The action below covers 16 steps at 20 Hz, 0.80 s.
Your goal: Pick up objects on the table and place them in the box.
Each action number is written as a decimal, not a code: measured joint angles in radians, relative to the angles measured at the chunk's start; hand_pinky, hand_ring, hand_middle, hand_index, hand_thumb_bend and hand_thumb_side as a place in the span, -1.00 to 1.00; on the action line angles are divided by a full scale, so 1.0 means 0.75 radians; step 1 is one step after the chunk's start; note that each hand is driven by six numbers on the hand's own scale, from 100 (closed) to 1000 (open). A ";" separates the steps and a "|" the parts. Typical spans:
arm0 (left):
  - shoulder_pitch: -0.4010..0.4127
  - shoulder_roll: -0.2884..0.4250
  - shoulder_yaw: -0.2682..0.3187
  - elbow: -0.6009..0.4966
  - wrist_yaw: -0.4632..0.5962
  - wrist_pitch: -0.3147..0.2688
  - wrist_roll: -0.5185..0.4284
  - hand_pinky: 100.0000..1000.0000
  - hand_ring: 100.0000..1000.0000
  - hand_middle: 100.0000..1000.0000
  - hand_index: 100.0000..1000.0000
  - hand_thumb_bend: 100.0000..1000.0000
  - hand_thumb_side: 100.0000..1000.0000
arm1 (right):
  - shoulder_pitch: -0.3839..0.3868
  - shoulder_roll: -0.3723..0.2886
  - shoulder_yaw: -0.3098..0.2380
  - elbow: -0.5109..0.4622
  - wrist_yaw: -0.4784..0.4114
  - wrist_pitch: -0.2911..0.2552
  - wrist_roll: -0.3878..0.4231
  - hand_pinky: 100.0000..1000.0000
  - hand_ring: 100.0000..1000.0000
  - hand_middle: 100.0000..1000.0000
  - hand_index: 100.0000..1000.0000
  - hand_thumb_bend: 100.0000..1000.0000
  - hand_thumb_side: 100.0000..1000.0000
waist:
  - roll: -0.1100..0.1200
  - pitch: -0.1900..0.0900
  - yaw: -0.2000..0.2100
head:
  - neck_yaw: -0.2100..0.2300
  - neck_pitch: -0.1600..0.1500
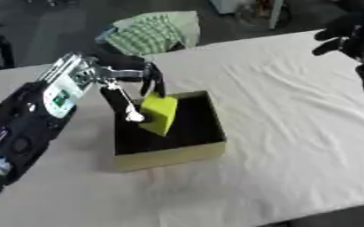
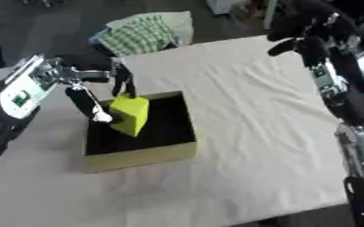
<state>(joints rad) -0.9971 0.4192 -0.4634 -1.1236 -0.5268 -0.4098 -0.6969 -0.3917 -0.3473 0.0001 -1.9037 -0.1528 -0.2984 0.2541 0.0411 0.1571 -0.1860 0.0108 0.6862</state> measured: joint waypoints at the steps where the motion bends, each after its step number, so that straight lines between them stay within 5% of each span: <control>1: 0.005 -0.001 0.000 0.000 -0.007 -0.003 0.003 0.52 0.18 0.24 0.50 -0.22 -0.63 | 0.000 0.000 0.000 0.000 0.000 0.000 0.000 0.16 0.38 0.32 0.79 -1.00 0.15 | 0.000 0.001 0.000 | -0.001 0.000; 4: 0.014 -0.006 0.000 -0.003 -0.025 -0.019 0.019 0.59 0.33 0.36 0.59 0.05 -0.45 | 0.000 0.001 0.000 0.000 0.000 0.000 0.000 0.16 0.38 0.32 0.79 -1.00 0.15 | -0.002 0.003 0.002 | -0.002 0.000; 5: 0.016 -0.006 0.000 -0.008 -0.030 -0.025 0.025 0.64 0.42 0.44 0.65 0.31 -0.27 | 0.000 0.001 0.000 0.000 0.000 0.000 0.000 0.16 0.38 0.32 0.79 -1.00 0.16 | -0.003 0.003 0.003 | -0.002 0.000; 7: 0.019 -0.005 0.000 -0.026 -0.036 -0.037 0.037 0.65 0.44 0.48 0.67 0.40 -0.20 | 0.001 0.002 0.000 0.000 0.000 0.001 -0.001 0.16 0.38 0.32 0.79 -1.00 0.16 | -0.007 0.003 0.007 | -0.003 0.000; 12: 0.056 0.026 0.020 -0.108 -0.024 -0.039 0.073 0.65 0.39 0.44 0.66 0.28 -0.17 | 0.008 0.004 0.000 0.008 0.000 0.002 -0.003 0.16 0.37 0.32 0.79 -1.00 0.16 | -0.009 0.003 0.027 | -0.004 0.003; 16: 0.123 0.092 0.096 -0.241 0.081 0.032 0.158 0.66 0.32 0.40 0.61 0.14 0.00 | 0.020 0.007 -0.004 0.012 0.001 0.005 -0.006 0.15 0.37 0.32 0.79 -1.00 0.17 | -0.016 0.003 0.061 | -0.004 0.011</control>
<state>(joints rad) -0.9051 0.4883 -0.3912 -1.3043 -0.4663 -0.3861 -0.5781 -0.3766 -0.3417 -0.0028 -1.8949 -0.1519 -0.2949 0.2499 0.0288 0.1596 -0.1402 0.0075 0.6947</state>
